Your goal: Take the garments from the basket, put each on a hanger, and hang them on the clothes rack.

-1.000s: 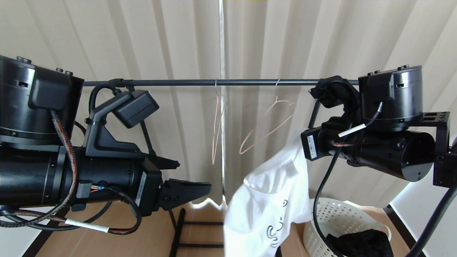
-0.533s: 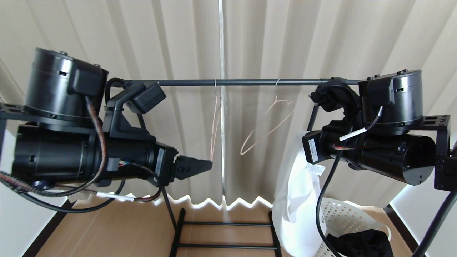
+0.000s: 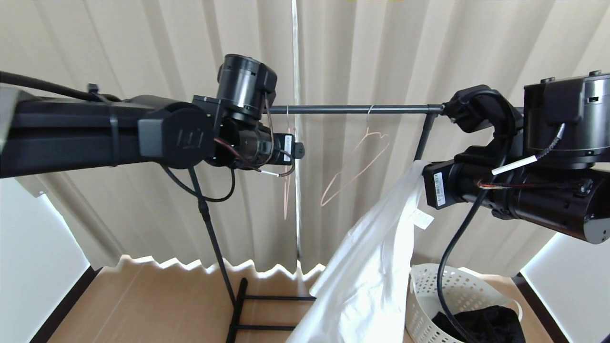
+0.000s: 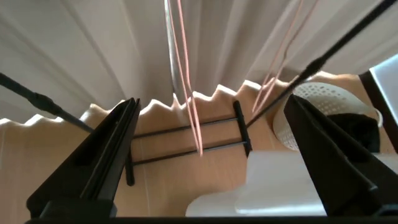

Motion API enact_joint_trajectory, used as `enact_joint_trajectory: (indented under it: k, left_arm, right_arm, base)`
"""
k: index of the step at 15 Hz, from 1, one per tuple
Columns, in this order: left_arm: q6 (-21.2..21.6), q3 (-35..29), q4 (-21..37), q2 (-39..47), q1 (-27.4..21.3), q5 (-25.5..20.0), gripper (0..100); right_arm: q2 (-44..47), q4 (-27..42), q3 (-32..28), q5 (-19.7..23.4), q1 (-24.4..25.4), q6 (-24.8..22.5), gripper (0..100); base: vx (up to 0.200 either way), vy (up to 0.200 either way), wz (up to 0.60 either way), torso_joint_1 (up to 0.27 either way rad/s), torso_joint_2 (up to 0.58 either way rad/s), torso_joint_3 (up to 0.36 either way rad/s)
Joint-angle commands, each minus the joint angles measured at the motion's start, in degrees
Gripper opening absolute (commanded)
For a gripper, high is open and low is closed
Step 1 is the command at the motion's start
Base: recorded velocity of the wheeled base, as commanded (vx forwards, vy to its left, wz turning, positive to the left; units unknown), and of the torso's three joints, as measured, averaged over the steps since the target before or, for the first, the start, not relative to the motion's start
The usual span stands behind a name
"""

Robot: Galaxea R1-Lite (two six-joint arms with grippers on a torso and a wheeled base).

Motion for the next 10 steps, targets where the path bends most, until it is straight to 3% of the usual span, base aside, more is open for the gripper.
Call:
enact_joint_trajectory:
  k: [1, 4, 10]
  left_arm:
    - [-0.2, -11.7, 3.2, 12.1, 0.4, 2.3, 100]
    - [1.1, -14.6, 4.4, 15.5, 2.3, 2.9, 100]
    - [2.4, -14.6, -3.0, 20.4, 4.0, 2.9, 100]
  right_arm:
    - [-1.5, 0.0, 0.0, 0.0, -0.1, -0.1, 0]
    - [-2.5, -0.1, 0.2, 0.1, -0.3, -0.3, 0]
    - [-2.5, -0.4, 0.2, 0.2, -0.4, -1.3, 0]
  base:
    - [0.000, 0.000, 0.00, 0.000, 0.00, 0.000]
    - [0.000, 0.000, 0.00, 0.000, 0.00, 0.000]
    - [0.000, 0.000, 0.00, 0.000, 0.00, 0.000]
